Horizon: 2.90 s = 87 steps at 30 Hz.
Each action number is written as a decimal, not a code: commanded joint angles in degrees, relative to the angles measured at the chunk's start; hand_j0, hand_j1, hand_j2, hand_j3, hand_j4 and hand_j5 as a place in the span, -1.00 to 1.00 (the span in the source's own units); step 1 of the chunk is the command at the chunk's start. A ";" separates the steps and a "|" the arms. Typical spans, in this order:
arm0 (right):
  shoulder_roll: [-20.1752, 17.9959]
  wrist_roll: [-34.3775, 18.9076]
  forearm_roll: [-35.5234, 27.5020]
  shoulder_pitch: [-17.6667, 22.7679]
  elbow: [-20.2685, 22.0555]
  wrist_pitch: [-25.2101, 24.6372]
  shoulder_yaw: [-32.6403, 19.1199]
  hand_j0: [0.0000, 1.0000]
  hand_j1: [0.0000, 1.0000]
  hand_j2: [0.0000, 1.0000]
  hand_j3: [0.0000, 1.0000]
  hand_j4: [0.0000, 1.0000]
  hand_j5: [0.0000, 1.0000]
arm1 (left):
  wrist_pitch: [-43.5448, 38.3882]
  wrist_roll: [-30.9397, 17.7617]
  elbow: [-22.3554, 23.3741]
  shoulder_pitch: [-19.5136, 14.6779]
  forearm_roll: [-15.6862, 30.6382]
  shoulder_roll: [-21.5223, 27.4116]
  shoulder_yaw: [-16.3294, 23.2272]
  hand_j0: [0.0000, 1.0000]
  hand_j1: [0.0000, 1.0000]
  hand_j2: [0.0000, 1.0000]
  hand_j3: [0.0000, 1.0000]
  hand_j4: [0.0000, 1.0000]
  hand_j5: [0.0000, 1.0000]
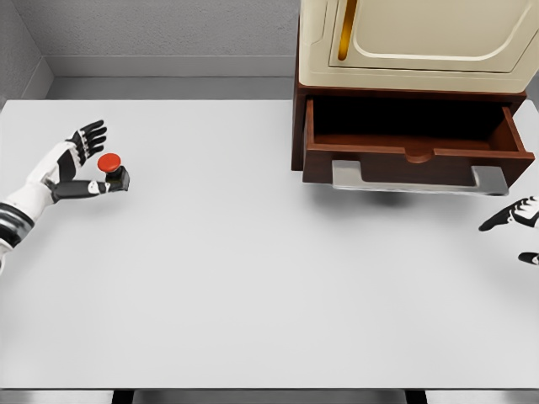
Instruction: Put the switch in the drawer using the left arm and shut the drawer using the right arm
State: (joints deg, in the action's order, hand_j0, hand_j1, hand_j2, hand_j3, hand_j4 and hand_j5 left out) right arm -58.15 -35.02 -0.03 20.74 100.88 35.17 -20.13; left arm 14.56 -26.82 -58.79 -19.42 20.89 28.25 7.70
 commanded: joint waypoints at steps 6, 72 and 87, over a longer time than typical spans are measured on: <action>-0.21 0.02 -0.41 0.00 0.02 -0.17 0.01 0.46 0.46 0.46 0.46 0.46 0.46 | -0.06 0.10 1.66 0.00 -2.26 -1.18 0.38 0.95 0.95 0.95 0.95 0.95 0.95; -4.60 0.02 -0.41 -4.75 0.02 -0.17 6.95 0.46 0.46 0.46 0.46 0.46 0.46 | 6.80 -0.34 -19.08 -3.43 -15.09 -9.44 2.23 -0.31 -0.31 -0.31 -0.31 -0.31 -0.31; -5.13 0.02 -0.41 -3.16 0.02 -0.17 7.12 0.50 0.50 0.50 0.50 0.50 0.50 | 6.88 -0.33 -24.97 -5.45 -29.77 -20.17 2.23 -0.31 -0.31 -0.31 -0.31 -0.31 -0.31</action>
State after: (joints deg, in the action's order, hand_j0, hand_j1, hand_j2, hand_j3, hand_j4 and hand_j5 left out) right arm -63.20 -35.02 -0.03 17.93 100.86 35.17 -13.03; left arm 21.55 -27.21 -82.92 -24.87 -7.46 9.02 9.96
